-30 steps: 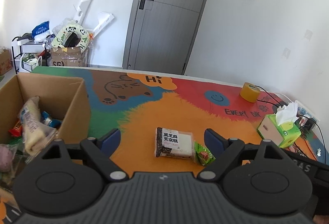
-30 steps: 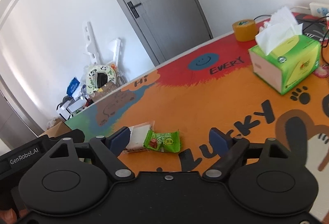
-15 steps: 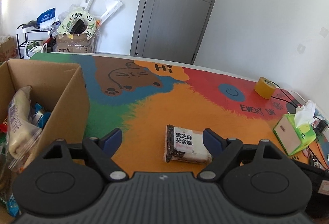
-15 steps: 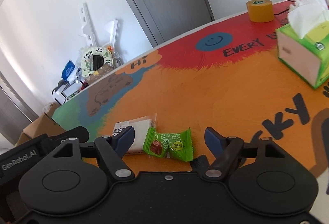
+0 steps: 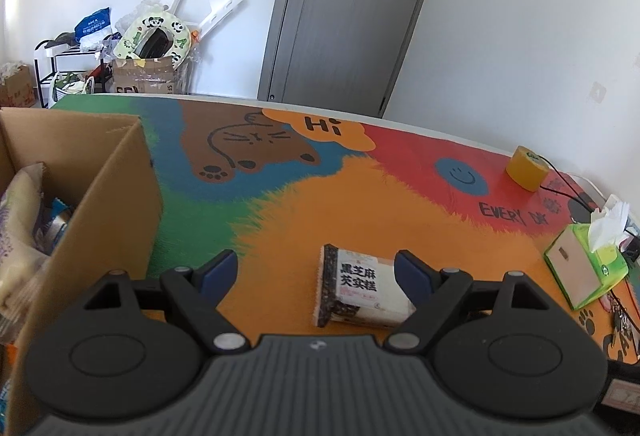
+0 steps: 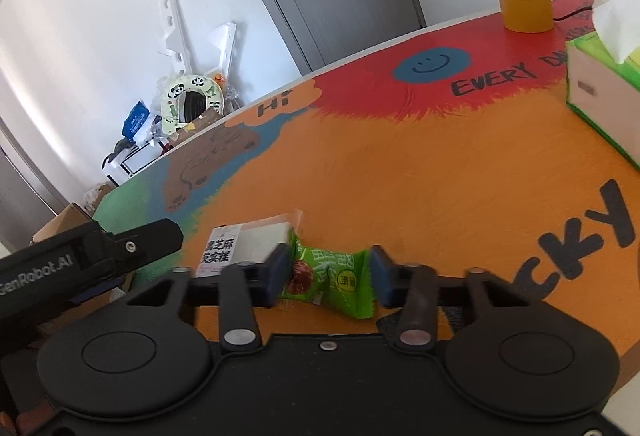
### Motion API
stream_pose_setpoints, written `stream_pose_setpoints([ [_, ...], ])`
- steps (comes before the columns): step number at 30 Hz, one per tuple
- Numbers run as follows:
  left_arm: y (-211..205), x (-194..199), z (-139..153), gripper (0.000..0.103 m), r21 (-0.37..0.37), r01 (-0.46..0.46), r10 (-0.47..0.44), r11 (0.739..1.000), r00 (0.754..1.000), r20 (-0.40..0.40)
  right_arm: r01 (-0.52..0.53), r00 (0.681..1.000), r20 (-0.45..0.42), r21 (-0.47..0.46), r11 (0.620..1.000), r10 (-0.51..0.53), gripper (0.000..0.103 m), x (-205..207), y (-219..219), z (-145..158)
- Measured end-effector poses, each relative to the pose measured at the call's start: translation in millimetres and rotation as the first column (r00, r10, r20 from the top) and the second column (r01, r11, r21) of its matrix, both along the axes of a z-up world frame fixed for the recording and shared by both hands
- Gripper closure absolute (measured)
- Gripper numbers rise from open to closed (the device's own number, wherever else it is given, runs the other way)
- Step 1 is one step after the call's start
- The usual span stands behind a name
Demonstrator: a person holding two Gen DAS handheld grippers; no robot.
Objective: Organize snacks
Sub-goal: 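Grasp the black-sesame cake pack with left tool while right tool grasps green candy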
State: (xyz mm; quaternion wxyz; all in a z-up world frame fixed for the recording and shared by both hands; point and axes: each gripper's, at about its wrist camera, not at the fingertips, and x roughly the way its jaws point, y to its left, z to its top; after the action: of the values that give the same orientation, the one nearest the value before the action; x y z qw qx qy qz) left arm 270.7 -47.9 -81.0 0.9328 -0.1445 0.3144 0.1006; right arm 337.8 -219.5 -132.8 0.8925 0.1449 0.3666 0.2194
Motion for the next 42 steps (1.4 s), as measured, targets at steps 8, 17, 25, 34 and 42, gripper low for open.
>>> stream_pose_setpoints([
  [8,-23,9,-5,0.018,0.022,0.045,-0.045,0.999,0.999,-0.015,0.046,0.999,0.005,0.016,0.999,-0.046,0.067,-1,-30,-1],
  [17,-47,25,-12,0.018,0.065,0.082,-0.08,0.994,0.996,-0.033,0.103,0.995,0.007,0.021,0.994,-0.103,0.066,-5,-70,-4],
  [25,-45,36,-22,0.017,0.098,0.077,-0.071,0.992,0.996,-0.057,0.117,0.993,0.01,0.007,0.993,-0.117,0.057,-6,-74,-2],
  [34,-37,40,-38,0.016,0.096,0.092,-0.084,0.991,0.993,-0.086,0.117,0.993,0.034,-0.037,0.992,-0.116,0.029,-4,-63,-1],
  [42,-37,33,-41,0.032,0.083,0.136,-0.131,0.987,0.989,-0.067,0.1,0.994,0.048,-0.099,0.99,-0.096,0.017,-9,-54,-3],
])
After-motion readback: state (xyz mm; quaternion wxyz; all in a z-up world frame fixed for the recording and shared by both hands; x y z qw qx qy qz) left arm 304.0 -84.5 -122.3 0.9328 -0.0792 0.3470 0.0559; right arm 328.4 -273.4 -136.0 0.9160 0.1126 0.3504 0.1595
